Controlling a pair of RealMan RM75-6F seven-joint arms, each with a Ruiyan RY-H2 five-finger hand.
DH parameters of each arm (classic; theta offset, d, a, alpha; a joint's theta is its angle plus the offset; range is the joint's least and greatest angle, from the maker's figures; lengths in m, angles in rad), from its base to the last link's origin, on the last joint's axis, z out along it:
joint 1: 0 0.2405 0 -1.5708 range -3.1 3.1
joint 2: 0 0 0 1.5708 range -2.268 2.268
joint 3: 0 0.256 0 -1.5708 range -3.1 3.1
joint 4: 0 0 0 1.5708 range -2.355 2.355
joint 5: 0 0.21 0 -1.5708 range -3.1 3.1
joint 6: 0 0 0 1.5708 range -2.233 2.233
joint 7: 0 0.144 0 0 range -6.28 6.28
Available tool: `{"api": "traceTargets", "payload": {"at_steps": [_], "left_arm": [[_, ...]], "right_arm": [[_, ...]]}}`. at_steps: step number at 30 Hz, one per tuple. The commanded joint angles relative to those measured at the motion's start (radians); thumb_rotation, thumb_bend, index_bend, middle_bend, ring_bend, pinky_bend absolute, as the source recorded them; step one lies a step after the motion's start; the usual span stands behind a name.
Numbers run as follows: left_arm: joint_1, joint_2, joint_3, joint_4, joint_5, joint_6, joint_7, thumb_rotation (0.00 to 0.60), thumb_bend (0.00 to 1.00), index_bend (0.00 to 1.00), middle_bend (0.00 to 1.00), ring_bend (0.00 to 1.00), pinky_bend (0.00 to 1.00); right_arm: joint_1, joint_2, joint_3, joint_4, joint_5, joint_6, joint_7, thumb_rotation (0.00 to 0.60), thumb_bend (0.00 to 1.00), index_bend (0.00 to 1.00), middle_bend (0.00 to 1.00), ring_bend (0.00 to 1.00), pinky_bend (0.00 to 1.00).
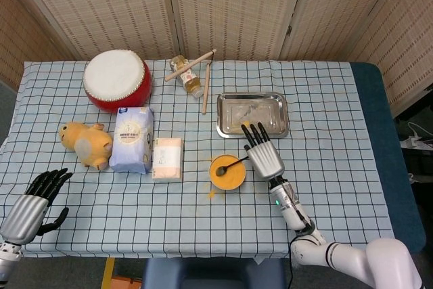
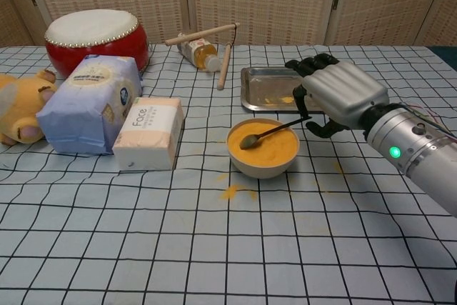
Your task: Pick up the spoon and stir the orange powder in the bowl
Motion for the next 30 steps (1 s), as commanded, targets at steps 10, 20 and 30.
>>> {"api": "traceTargets", "payload": {"at_steps": [10, 20, 30], "left_arm": [[0.0, 0.001, 0.0, 0.002, 0.001, 0.003, -0.003, 0.6, 0.44, 0.0, 0.0, 0.0, 0.07], [0.001, 0.001, 0.002, 0.005, 0.009, 0.011, -0.008, 0.6, 0.44, 0.0, 0.0, 0.0, 0.07], [0.003, 0.0, 0.003, 0.013, 0.019, 0.024, -0.016, 0.6, 0.44, 0.0, 0.0, 0.0, 0.07]], "right_arm": [[0.001, -0.006, 0.002, 0.009, -0.005, -0.001, 0.006, 0.6, 0.29, 0.58, 0.02, 0.0, 0.0], [0.003, -0.006, 0.005, 0.005, -0.005, -0.005, 0.0, 0.6, 0.31, 0.61, 0.03, 0.0, 0.0], [-0.002, 0.037, 0.005, -0.068, -0.008, -0.004, -0.025, 0.6, 0.57, 0.72, 0.1, 0.0, 0.0]]}}
